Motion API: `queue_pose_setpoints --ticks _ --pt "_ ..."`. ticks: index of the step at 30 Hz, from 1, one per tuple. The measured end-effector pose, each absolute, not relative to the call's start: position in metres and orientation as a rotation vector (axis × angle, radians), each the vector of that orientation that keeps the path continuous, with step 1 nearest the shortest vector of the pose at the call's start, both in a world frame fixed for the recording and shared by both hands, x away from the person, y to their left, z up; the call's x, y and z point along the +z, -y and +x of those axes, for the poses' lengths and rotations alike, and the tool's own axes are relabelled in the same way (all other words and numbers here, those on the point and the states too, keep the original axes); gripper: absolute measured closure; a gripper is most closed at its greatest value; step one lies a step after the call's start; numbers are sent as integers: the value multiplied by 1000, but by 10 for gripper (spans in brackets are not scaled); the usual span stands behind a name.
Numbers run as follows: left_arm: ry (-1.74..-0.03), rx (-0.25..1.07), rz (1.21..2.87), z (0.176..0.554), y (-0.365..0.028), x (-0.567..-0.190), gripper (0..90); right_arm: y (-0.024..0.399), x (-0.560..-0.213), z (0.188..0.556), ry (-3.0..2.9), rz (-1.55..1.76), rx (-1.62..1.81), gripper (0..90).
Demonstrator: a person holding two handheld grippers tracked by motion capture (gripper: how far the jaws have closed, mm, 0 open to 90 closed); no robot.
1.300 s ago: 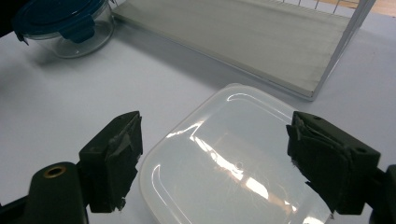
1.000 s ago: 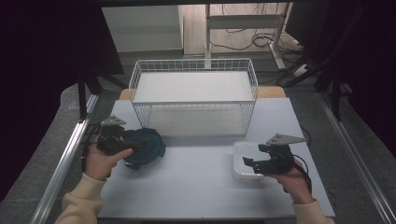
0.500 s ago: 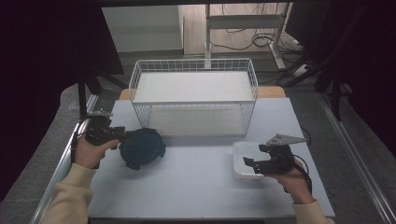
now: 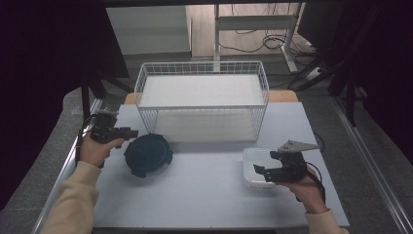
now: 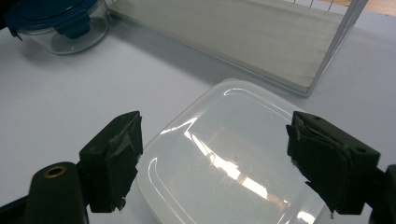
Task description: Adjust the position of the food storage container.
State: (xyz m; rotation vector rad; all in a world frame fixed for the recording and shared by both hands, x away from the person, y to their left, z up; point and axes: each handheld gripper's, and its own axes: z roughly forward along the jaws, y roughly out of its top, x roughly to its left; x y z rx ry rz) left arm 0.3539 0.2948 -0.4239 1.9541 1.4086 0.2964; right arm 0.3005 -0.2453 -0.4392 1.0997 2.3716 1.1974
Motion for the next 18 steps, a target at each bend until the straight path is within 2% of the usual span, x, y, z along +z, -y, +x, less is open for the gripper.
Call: queue_pose_setpoints --ticks 1,2,3,10,18 --pt "-1412 291 1956 356 -295 -425 653 245 -439 300 -2371 1099 1194 175" --pt "-1414 283 1959 359 -296 -425 653 245 -439 300 -2371 1099 1194 175" --pt "-1421 269 1968 364 -297 -427 718 245 -439 301 -2369 1098 1197 175" --pt "-1465 223 1981 381 -302 -434 879 244 -440 301 -2371 1102 1188 175" --pt "-1503 200 2047 401 -298 -452 900 242 -441 301 -2377 1101 1174 175"
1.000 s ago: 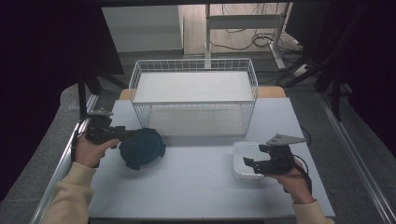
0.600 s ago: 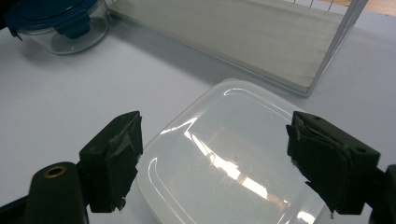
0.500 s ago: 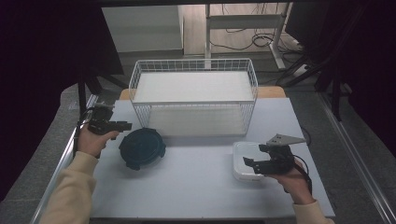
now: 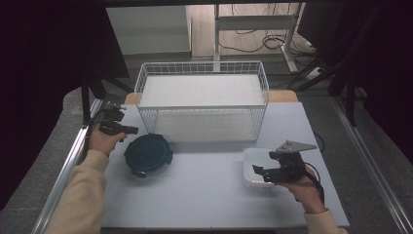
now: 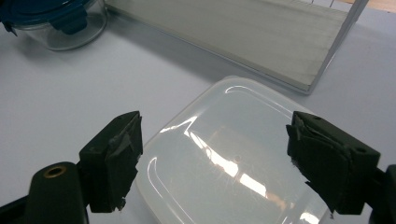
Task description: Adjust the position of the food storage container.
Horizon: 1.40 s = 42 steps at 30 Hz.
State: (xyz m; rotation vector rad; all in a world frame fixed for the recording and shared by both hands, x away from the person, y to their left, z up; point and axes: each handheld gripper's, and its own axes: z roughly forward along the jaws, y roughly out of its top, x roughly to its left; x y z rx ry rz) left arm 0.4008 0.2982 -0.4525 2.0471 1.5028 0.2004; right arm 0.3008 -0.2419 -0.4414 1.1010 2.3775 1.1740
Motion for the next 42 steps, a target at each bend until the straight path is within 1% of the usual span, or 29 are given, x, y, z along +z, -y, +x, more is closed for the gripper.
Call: queue_pose_setpoints --ticks 16,30,37,40,41,42 --pt "-1486 164 2179 415 -296 -476 900 246 -442 302 -2371 1110 1162 175" --pt "-1460 133 2163 409 -294 -478 900 251 -438 302 -2352 1122 1158 175" --pt "-1425 130 2202 401 -285 -476 900 248 -440 302 -2359 1124 1152 175" --pt "-1420 130 2183 398 -282 -478 900 248 -440 302 -2358 1128 1152 175" --pt "-1410 101 2169 396 -280 -479 900 248 -440 302 -2355 1134 1151 175" --pt "-1410 101 2169 396 -280 -479 900 248 -440 302 -2355 1134 1151 175"
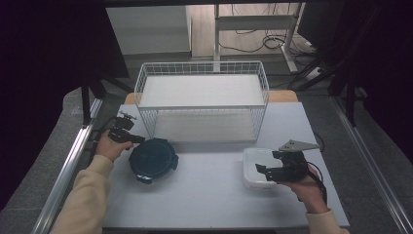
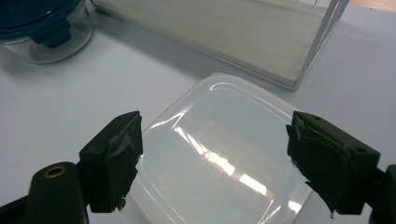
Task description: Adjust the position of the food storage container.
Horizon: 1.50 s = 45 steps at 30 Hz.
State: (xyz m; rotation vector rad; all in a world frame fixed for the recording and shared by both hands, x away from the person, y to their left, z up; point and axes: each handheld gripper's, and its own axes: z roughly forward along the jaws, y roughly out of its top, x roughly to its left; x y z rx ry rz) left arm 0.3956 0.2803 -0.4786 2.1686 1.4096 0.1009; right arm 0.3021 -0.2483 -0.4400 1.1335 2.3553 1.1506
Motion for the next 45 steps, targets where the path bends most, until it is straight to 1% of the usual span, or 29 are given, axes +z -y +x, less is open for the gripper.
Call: queue_pose_setpoints --ticks 1,6,12,19,27,32,39,45 --pt "-1404 76 2156 393 -278 -480 900 248 -441 302 -2353 1142 1150 175" --pt "-1389 77 2171 389 -272 -479 900 248 -440 302 -2355 1140 1148 175" --pt "-1392 13 2110 383 -273 -483 900 247 -441 302 -2359 1134 1144 175" --pt "-1361 -7 2123 374 -264 -484 900 245 -442 302 -2362 1133 1142 175" --pt "-1346 -32 2101 362 -258 -486 900 241 -434 298 -2339 1130 1201 176" --pt "-1324 -83 2070 356 -254 -489 900 238 -431 296 -2342 1115 1214 176" --pt "-1296 -90 2091 345 -238 -488 900 234 -431 295 -2350 1110 1208 176" --pt "-1301 -83 2096 337 -234 -488 900 232 -432 294 -2354 1101 1207 176"
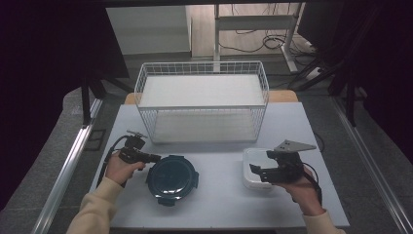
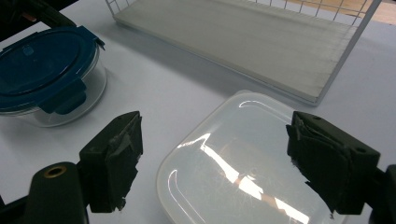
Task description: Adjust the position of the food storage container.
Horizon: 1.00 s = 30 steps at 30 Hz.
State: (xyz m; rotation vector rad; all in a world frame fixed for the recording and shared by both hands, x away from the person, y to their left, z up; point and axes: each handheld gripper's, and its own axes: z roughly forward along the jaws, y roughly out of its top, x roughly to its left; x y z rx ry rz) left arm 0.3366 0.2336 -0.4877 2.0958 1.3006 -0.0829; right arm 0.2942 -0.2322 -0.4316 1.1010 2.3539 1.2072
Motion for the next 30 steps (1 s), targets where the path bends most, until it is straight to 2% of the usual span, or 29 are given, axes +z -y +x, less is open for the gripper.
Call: queue_pose_setpoints --ticks 18,23,26,29,30 --pt "-1290 -112 2071 318 -220 -490 900 216 -432 292 -2387 1065 1212 175" --pt "-1281 -53 2057 319 -222 -484 889 214 -432 292 -2386 1056 1214 175" --pt "-1308 92 1986 314 -230 -462 836 212 -431 293 -2376 1057 1226 175" --pt "-1302 148 1967 308 -231 -452 702 212 -429 293 -2377 1055 1231 175" --pt "-1309 177 1952 302 -230 -444 702 211 -429 294 -2376 1053 1234 174"
